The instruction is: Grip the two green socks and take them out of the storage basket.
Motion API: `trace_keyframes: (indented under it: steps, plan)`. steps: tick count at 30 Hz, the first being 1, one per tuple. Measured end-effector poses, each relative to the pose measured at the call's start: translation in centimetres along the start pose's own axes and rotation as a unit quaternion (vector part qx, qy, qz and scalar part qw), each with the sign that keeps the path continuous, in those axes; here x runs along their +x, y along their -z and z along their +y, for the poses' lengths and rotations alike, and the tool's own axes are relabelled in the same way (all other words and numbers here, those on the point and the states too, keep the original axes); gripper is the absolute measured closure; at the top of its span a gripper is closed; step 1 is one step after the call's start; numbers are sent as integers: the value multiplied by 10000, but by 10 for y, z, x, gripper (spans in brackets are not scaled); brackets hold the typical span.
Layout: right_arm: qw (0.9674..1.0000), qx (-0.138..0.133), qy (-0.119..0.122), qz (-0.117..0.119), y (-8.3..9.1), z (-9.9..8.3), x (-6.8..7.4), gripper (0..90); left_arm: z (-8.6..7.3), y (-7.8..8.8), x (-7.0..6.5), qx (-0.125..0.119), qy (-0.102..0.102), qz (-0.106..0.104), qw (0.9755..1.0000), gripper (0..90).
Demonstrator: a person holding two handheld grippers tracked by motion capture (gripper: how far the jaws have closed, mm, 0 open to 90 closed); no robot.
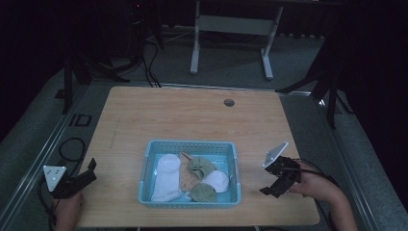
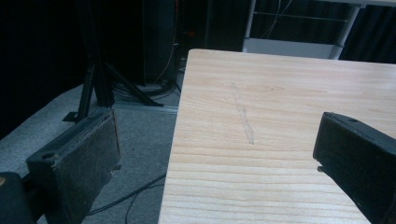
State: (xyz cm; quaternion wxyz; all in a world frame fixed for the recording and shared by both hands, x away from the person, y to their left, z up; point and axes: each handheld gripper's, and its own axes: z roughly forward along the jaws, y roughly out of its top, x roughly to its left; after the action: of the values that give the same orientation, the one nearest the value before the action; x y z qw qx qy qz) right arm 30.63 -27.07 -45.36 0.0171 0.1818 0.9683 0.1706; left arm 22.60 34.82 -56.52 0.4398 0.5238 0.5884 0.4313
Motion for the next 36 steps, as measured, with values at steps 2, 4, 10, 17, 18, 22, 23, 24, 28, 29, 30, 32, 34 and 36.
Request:
trace_keyframes:
  steps: [2,4,10,17,18,22,23,24,28,29,30,32,34,36]
  plan:
    - [10000,-45,8,5,2,3,1,172,0,0,0,2,2,0,10000,3]
    - [10000,-31,39,-9,3,7,3,178,0,0,0,9,6,0,10000,3]
    - [9999,-64,120,31,9,18,8,178,0,0,0,10,8,-1,10000,3]
    - [9997,-210,103,105,17,32,12,178,0,0,1,13,37,-23,10000,3]
    - [9996,-234,120,101,17,35,12,178,0,0,1,13,35,-26,10000,3]
    - [9994,-298,170,9,17,45,16,178,0,0,1,10,34,-29,10000,3]
    - [9993,-307,194,3,17,47,17,178,0,0,1,10,36,-28,10000,3]
    - [9992,-324,224,-1,17,49,18,178,0,0,1,10,38,-28,10000,3]
    - [9990,-338,299,62,15,59,21,178,0,0,1,4,59,-32,10000,3]
    - [9989,-341,315,64,14,62,22,178,0,0,1,9,54,-39,10000,3]
    - [9988,-342,332,62,14,65,23,178,0,0,1,14,45,-37,10000,3]
    - [9987,-360,344,72,13,69,24,178,0,0,1,19,20,-44,10000,3]
    - [9985,-385,376,75,12,74,25,178,0,0,1,16,32,-44,10000,3]
    - [9982,-393,431,105,11,79,28,178,0,0,1,16,36,-47,10000,3]
